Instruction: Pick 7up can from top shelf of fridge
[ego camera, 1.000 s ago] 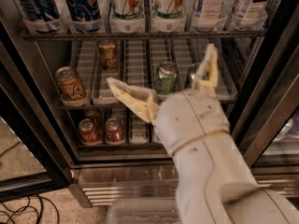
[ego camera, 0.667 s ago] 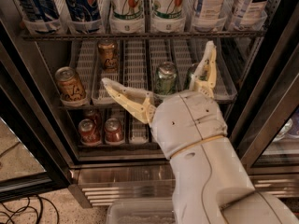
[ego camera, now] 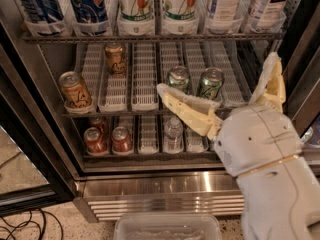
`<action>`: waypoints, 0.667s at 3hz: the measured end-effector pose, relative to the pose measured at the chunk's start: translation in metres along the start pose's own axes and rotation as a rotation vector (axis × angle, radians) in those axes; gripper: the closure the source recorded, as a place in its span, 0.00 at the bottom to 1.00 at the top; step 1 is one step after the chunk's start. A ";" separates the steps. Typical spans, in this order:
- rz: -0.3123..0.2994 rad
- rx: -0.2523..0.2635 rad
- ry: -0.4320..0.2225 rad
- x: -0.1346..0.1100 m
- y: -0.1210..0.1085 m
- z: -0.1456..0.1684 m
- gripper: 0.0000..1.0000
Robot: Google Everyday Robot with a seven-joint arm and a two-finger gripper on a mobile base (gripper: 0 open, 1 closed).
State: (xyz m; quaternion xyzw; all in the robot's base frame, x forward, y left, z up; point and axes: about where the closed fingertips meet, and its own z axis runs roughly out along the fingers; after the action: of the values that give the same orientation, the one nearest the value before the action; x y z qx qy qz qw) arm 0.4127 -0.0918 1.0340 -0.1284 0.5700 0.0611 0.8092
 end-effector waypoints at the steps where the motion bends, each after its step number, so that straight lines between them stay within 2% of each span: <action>1: 0.041 -0.024 -0.078 0.006 -0.054 0.000 0.00; 2: 0.093 -0.081 -0.133 0.010 -0.076 0.025 0.00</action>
Offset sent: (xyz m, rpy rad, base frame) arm 0.0868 -0.0934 0.0168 0.1528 -0.1357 0.2225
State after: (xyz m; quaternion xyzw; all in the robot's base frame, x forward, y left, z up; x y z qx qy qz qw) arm 0.4577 -0.1582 1.0433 -0.1300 0.5172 0.1303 0.8358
